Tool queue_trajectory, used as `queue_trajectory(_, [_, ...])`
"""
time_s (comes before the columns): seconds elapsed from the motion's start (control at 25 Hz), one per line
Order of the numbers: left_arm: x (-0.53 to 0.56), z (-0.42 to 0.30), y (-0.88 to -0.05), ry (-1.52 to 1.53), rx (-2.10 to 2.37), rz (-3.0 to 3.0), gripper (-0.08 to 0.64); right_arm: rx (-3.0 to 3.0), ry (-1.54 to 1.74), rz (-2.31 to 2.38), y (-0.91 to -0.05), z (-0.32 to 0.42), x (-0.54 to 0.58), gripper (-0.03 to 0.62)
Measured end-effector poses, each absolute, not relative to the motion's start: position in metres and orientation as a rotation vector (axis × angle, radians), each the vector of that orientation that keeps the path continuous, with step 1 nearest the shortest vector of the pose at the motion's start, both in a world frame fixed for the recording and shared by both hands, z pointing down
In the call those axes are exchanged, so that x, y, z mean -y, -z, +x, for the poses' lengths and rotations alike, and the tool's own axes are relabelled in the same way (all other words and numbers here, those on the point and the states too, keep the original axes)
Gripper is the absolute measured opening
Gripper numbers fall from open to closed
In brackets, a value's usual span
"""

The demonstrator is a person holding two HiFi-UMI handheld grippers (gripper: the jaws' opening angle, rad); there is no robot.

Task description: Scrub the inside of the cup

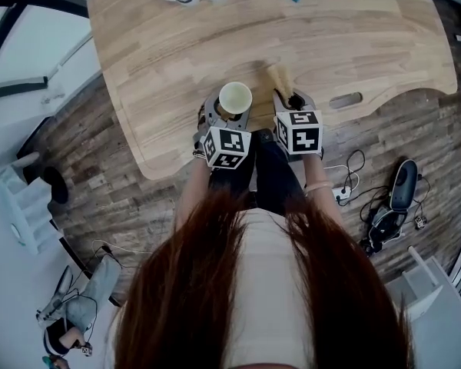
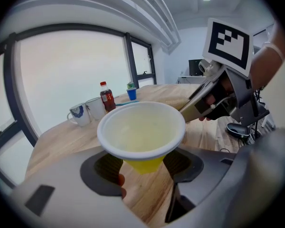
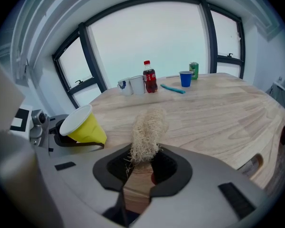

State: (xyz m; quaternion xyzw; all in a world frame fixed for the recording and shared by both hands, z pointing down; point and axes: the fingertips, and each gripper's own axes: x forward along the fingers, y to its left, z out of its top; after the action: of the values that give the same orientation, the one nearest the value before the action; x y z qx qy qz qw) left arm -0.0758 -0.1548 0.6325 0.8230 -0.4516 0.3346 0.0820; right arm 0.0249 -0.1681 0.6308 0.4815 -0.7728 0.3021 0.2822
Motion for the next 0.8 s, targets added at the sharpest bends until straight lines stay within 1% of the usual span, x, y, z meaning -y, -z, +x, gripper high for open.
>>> queue_trajectory(0.8, [0.163,-0.07,-0.6,-1.028,1.389,2.512,0.268,2.155,-0.73,1.263,-0.587,0.025,0.17,0.094])
